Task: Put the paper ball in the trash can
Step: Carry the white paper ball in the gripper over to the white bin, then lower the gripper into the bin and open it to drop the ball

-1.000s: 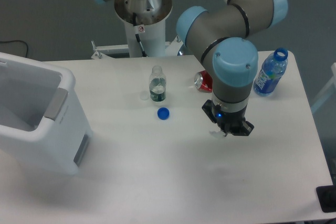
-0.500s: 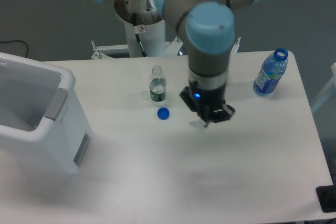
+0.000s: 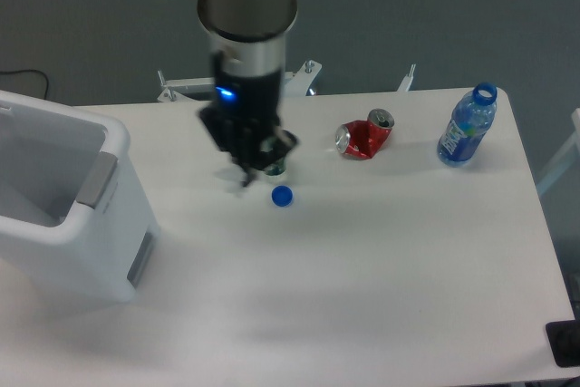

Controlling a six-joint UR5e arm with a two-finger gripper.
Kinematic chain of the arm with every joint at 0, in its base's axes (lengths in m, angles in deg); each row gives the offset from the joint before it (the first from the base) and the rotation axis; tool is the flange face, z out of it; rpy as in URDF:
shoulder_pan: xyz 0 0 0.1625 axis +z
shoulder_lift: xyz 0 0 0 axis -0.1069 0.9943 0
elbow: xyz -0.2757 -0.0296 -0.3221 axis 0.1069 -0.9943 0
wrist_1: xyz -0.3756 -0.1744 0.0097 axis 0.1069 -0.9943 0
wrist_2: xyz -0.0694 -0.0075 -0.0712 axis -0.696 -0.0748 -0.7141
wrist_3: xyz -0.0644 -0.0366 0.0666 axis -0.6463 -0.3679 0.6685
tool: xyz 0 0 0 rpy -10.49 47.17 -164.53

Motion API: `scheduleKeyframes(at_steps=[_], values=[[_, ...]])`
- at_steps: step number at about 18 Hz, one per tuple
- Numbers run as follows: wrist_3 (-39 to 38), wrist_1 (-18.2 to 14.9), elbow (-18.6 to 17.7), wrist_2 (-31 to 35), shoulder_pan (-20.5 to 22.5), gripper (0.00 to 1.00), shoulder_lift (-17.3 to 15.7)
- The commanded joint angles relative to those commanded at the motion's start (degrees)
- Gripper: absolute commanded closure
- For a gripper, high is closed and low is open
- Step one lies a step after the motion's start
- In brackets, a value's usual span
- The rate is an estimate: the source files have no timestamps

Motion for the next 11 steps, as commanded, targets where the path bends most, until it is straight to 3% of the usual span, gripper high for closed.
scheduleKeyframes(at_steps=[7,11], values=[[-2.83,1.77,-0.09,0.00,-8.71,0.98,0.00],[-2.83,2.29,-0.44,-3.85,-10.30,0.70,-0.17]])
